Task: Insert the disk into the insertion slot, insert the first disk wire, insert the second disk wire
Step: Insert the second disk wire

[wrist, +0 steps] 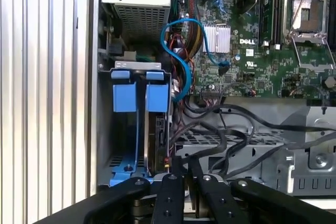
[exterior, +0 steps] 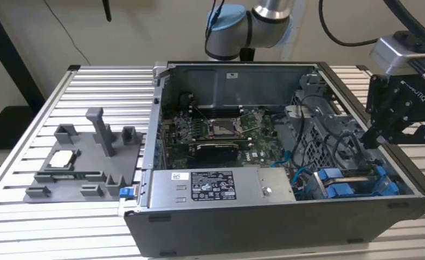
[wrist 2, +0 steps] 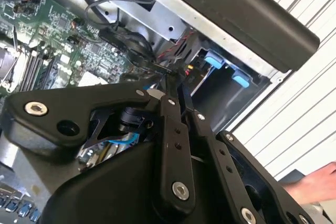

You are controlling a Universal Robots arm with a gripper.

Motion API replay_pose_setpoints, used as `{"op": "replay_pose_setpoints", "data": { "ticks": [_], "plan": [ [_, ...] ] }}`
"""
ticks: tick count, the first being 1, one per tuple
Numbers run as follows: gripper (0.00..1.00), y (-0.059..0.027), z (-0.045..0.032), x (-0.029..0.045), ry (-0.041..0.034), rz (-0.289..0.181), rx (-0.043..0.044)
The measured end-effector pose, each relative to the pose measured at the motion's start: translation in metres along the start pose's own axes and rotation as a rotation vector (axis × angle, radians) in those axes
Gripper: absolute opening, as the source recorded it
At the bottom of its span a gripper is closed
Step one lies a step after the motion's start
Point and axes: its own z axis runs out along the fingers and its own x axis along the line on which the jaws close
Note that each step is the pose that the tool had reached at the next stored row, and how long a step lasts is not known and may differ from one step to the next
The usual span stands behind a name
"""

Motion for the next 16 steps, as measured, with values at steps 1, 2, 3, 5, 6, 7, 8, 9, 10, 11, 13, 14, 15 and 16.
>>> {"op": "replay_pose_setpoints", "data": {
  "ticks": [1, 2, 3, 5, 6, 7, 8, 9, 10, 11, 13, 14, 15, 16],
  "plan": [
    [0.16, 0.0023, -0.0003, -0.0003, 0.0, 0.0, -0.0002],
    [0.16, 0.0045, -0.0005, -0.0006, 0.0, 0.0, -0.0002],
    [0.16, 0.0067, -0.0008, -0.0009, 0.0, 0.0, -0.0003],
    [0.16, 0.0114, -0.0012, -0.0013, 0.0001, 0.0, -0.0005],
    [0.16, 0.0138, -0.0014, -0.0015, 0.0, 0.0, -0.0006],
    [0.16, 0.0164, -0.0015, -0.0017, -0.0001, 0.0, -0.0006],
    [0.16, 0.0194, -0.0016, -0.0017, 0.0, 0.0, -0.0006],
    [0.16, 0.0228, -0.0015, -0.0018, -0.0001, 0.0, -0.0006],
    [0.16, 0.0264, -0.0014, -0.0018, -0.0001, 0.0, -0.0006],
    [0.16, 0.0301, -0.0014, -0.0019, 0.0, 0.0, -0.0005],
    [0.16, 0.0345, -0.001, -0.0019, 0.0001, 0.0, -0.0005],
    [0.16, 0.0353, -0.0006, -0.0018, 0.0001, 0.0, -0.0005],
    [0.16, 0.0355, -0.0001, -0.0018, 0.0009, 0.0, -0.0013],
    [0.16, 0.0356, 0.0004, -0.0017, 0.0027, 0.0, -0.003]
  ]
}}
